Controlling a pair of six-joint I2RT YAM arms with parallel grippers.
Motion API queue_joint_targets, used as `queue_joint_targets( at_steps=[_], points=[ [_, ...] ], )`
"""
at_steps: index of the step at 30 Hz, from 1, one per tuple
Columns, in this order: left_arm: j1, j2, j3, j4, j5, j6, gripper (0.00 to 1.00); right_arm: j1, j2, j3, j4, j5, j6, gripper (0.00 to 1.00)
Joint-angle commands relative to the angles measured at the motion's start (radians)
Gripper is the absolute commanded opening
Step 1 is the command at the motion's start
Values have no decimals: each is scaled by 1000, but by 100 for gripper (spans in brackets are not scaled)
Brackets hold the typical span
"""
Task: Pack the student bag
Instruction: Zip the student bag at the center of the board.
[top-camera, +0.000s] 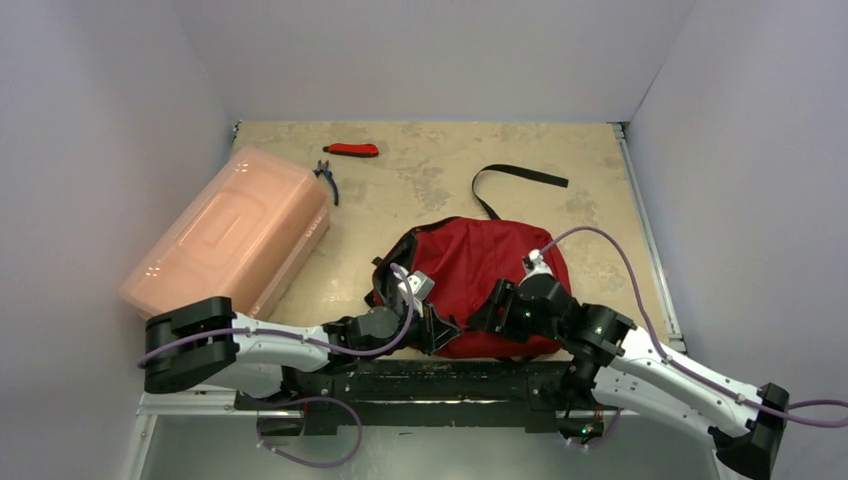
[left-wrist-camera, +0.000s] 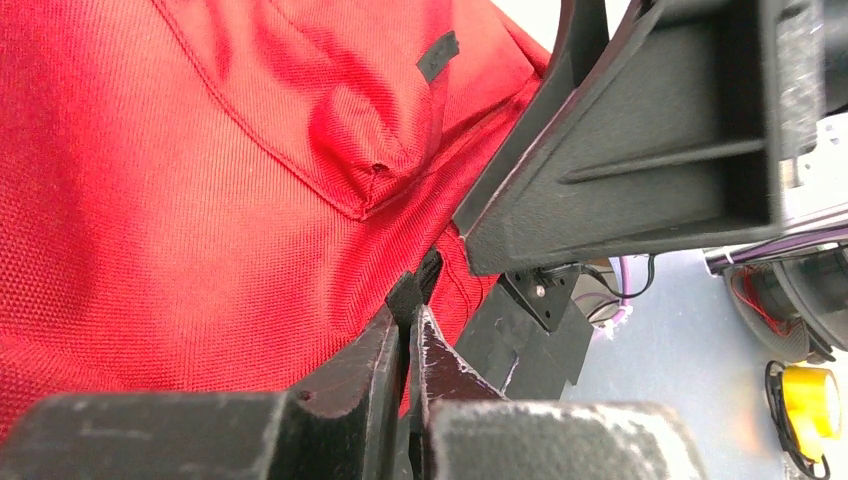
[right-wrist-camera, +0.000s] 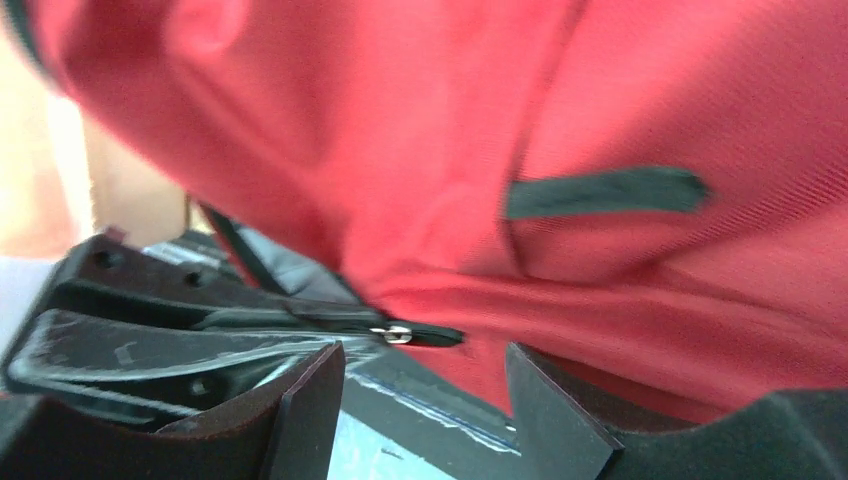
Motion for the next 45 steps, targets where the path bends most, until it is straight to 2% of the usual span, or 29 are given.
queue_joint_targets(
  at_steps=[1, 6, 10, 13, 23, 26, 29, 31, 34, 37, 39, 42, 45],
  points=[
    [1, -32, 35, -79, -26, -58, 0, 3, -70, -98, -113, 88, 154, 64],
    [2, -93, 48, -257, -74, -97, 0, 3, -127, -173, -144, 218, 267, 60],
    [4, -185, 51, -445, -165, -145, 0, 3, -134, -216, -182, 295, 349, 60],
    [7, -274, 71, -616, -235, -143, 0, 2, -149, -248, -172, 314, 390, 60],
    [34, -501, 63, -888, -328, -124, 0, 2, -197, -288, -225, 352, 533, 63],
    [100, -582, 89, -1012, -380, -97, 0, 2, -223, -288, -243, 363, 558, 63],
    [220, -655, 108, -1053, -338, -26, 0, 2, -237, -286, -257, 384, 558, 63],
    [284, -657, 144, -1081, -315, 20, 0, 2, -244, -286, -262, 406, 613, 64],
    [339, -607, 220, -1116, -274, 107, 0, 1, -249, -271, -265, 456, 614, 70],
    [363, -535, 283, -1100, -124, 191, 0, 2, -255, -196, -231, 534, 467, 71],
    [363, -501, 306, -1075, -7, 190, 0, 3, -253, -133, -64, 551, 174, 75],
    [362, -467, 298, -1018, 118, 155, 0, 3, -151, -42, 189, 397, -247, 76],
    [362, -453, 305, -1022, 136, 120, 0, 10, 47, 68, 294, 127, -528, 73]
  ],
)
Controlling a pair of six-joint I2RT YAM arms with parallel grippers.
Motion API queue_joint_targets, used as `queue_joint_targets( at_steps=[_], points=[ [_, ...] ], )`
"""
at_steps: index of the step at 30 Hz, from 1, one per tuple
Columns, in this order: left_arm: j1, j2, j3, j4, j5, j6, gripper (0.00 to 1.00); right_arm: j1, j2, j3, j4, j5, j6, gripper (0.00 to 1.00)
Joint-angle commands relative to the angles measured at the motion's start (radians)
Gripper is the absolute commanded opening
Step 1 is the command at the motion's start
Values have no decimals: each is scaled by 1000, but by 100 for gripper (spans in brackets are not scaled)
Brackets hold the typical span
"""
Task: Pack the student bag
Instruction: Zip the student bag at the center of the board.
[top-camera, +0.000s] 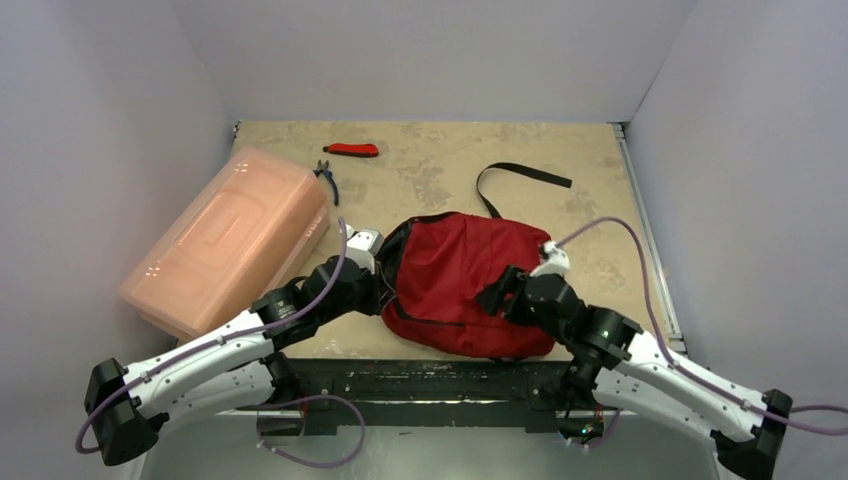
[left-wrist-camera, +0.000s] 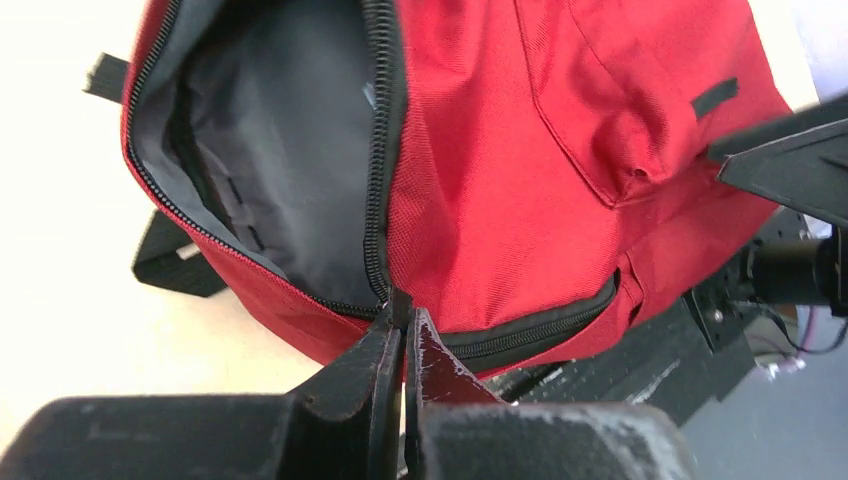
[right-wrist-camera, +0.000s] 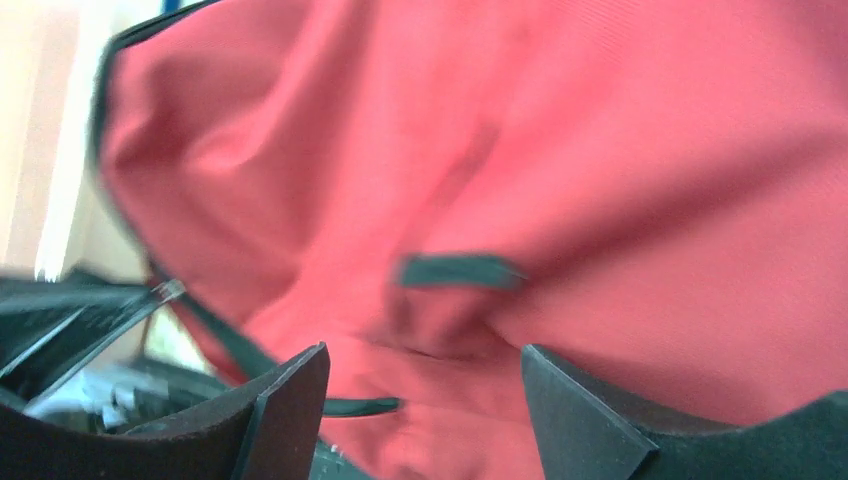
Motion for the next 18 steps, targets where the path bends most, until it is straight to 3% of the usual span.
queue_joint_targets(
  at_steps=[1, 5, 11, 18],
  points=[
    [3, 13, 42, 50, 136, -10, 0, 31, 234, 180, 305, -274, -572, 73],
    [3, 7, 42, 44, 157, -25, 0, 212, 399, 285, 338, -294, -747, 74],
    [3, -6, 28, 23, 157, -57, 0, 253, 480, 259, 570, -403, -824, 73],
    [3, -2, 35, 5, 152, -77, 0, 302, 549, 151, 894, -390, -1038, 66]
  ],
)
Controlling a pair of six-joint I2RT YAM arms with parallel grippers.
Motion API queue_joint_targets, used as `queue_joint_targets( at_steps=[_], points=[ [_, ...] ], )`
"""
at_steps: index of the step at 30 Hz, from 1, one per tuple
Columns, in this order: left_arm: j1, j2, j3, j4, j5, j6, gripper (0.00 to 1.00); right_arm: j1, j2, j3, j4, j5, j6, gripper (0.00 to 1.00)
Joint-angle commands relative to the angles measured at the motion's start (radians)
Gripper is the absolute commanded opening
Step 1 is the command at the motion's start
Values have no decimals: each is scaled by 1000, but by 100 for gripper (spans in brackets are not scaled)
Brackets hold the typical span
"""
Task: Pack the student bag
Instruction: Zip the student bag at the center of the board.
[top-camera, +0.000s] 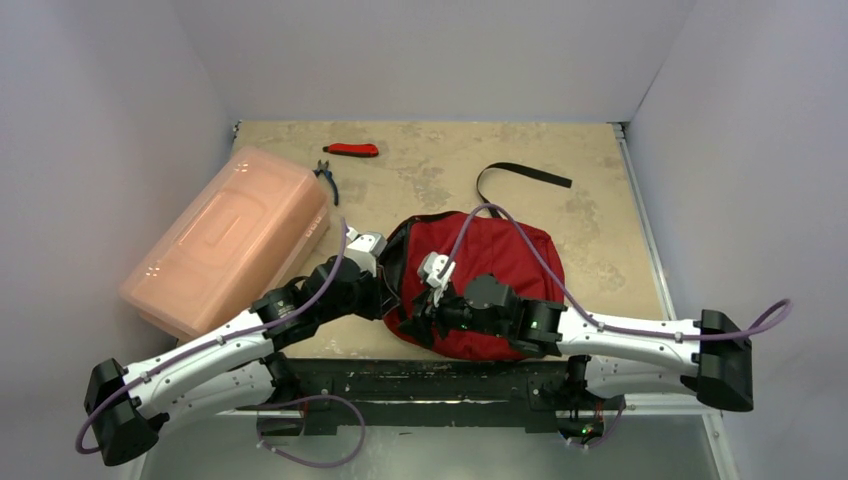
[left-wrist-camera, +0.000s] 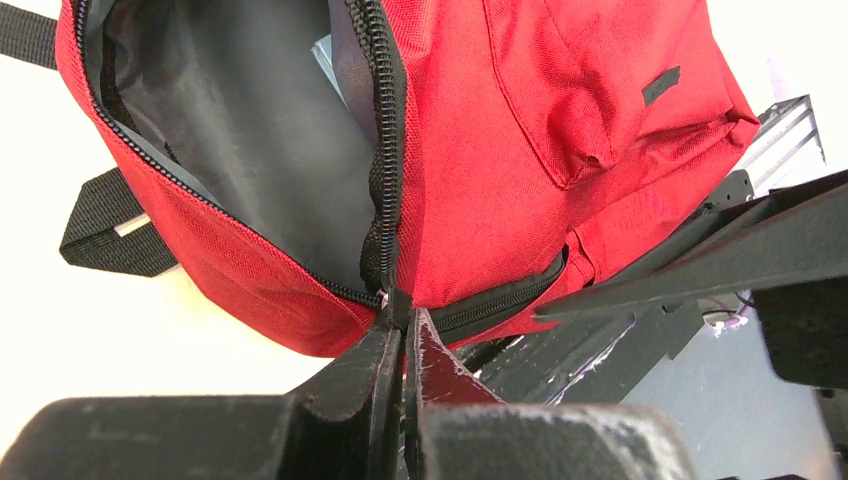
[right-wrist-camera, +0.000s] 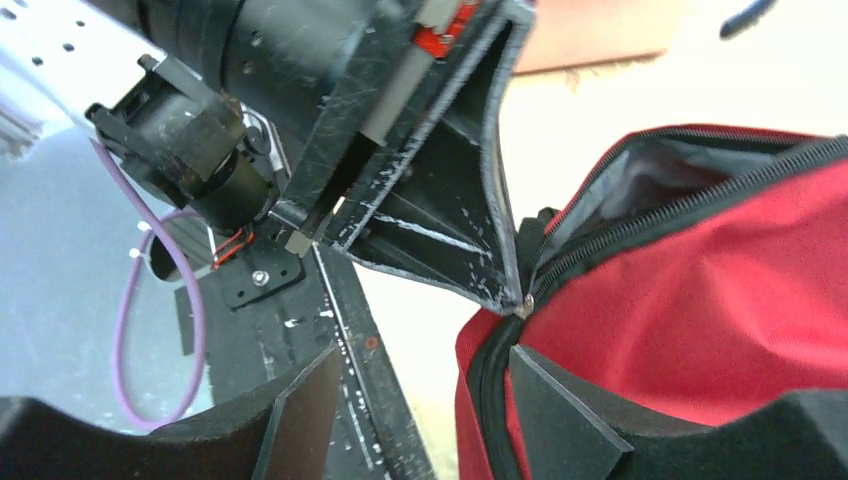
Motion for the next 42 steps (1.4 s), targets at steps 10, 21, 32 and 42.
queue_joint_targets(
  at_steps=[10, 21, 32, 42],
  points=[
    [1, -53, 52, -58, -37, -52, 0, 65, 156, -162, 438, 58, -337, 59],
    [1, -61, 74, -87, -52, -55, 0, 127, 306, -103, 428, 251, -437, 36],
    [99, 113, 244, -175, -148, 45, 0, 145, 259, -129, 228, -1, -378, 0],
    [319, 348, 441, -86, -101, 246, 0, 216, 234, -178, 214, -179, -268, 0]
  ],
)
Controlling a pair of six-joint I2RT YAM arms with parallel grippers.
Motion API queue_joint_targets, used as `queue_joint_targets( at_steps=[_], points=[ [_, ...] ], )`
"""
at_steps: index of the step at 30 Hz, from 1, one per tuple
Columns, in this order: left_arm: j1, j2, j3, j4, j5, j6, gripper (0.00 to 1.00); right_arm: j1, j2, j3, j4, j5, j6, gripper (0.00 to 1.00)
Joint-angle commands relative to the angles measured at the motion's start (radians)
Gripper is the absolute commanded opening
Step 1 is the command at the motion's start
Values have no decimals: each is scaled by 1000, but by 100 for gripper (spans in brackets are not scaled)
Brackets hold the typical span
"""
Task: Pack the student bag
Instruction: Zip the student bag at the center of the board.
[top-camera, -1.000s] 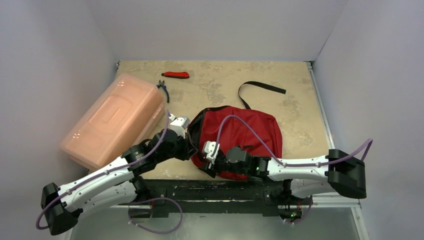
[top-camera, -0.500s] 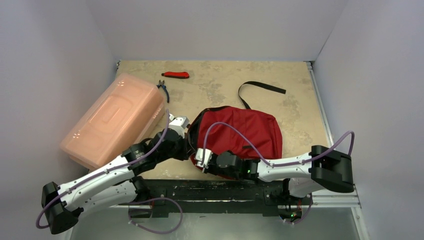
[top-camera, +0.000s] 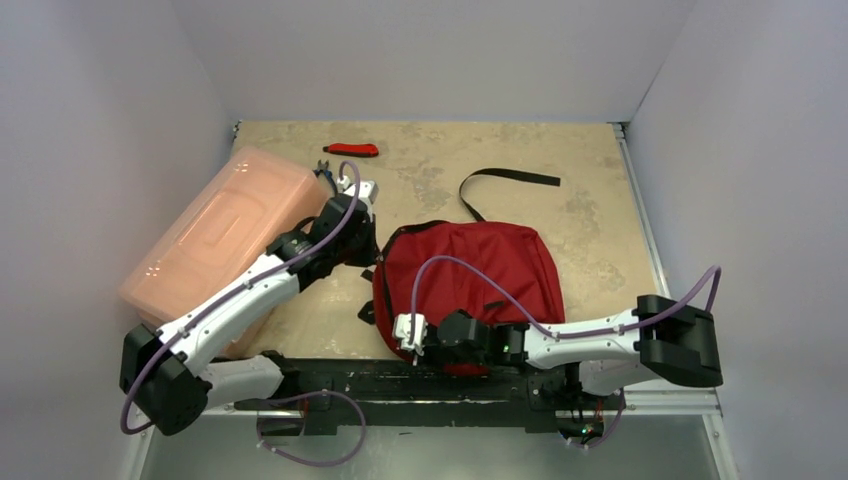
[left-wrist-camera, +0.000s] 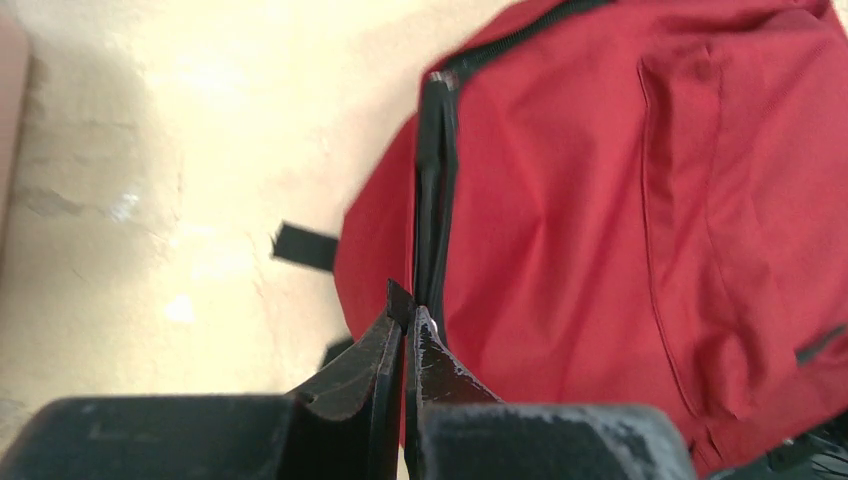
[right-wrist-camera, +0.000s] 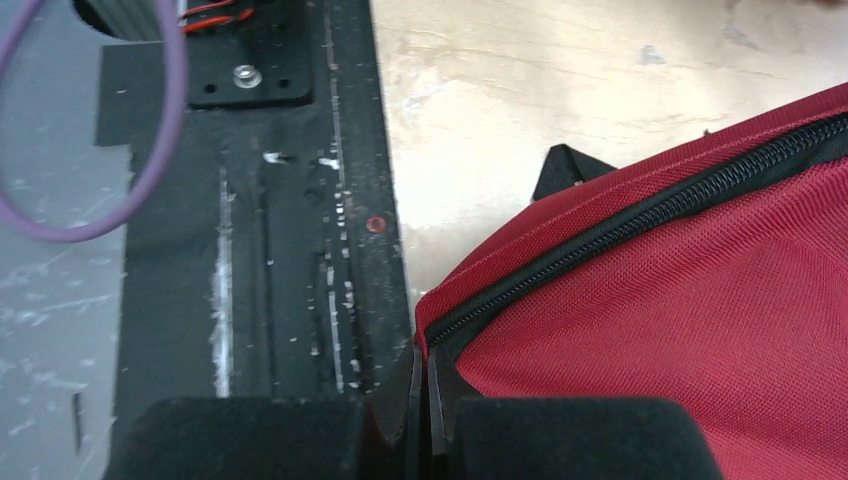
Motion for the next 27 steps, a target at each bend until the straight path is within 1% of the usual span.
queue_joint_targets(
  at_steps=[1, 3, 5, 6, 7, 8, 9, 11, 13, 15, 16, 19, 20, 22, 25, 26, 27],
  points=[
    [71, 54, 115, 134, 23, 129, 0, 52, -24, -39, -14, -176, 109, 0],
    [72, 74, 130, 156, 99, 163, 0, 52, -62, -60, 9, -164, 130, 0],
    [72, 81, 119, 183, 218, 165, 0, 52, -117, -88, 51, -152, 159, 0],
    [73, 81, 110, 193, 259, 163, 0, 50, -148, -112, 83, -130, 216, 3],
    [72, 78, 95, 197, 287, 152, 0, 49, -186, -132, 114, -76, 261, 16],
    [72, 74, 83, 195, 303, 136, 0, 49, -223, -148, 146, -31, 312, 31],
    [72, 67, 72, 191, 314, 126, 0, 49, -263, -160, 165, 29, 356, 45],
    [71, 47, 49, 190, 329, 110, 0, 43, -343, -168, 176, 160, 422, 64],
    [72, 32, 36, 187, 329, 103, 0, 29, -396, -156, 156, 235, 448, 76],
    [73, 23, 40, 160, 323, 101, 0, -4, -430, -117, 112, 269, 454, 80],
    [73, 20, 44, 144, 322, 99, 0, -34, -438, -92, 86, 257, 455, 80],
    [73, 7, 47, 126, 334, 97, 0, -187, -429, -34, 48, 123, 446, 81],
    [73, 4, 45, 121, 335, 99, 0, -218, -419, -26, 61, 87, 416, 81],
    [72, 1, 45, 114, 337, 99, 0, -235, -398, -18, 110, 45, 290, 83],
    [72, 6, 52, 106, 364, 105, 0, -252, -346, -27, 249, 19, 115, 92],
    [72, 8, 54, 102, 370, 109, 0, -284, -318, -27, 302, -10, 68, 94],
    [73, 10, 56, 97, 370, 111, 0, -324, -262, -9, 329, -90, 51, 94]
  ],
)
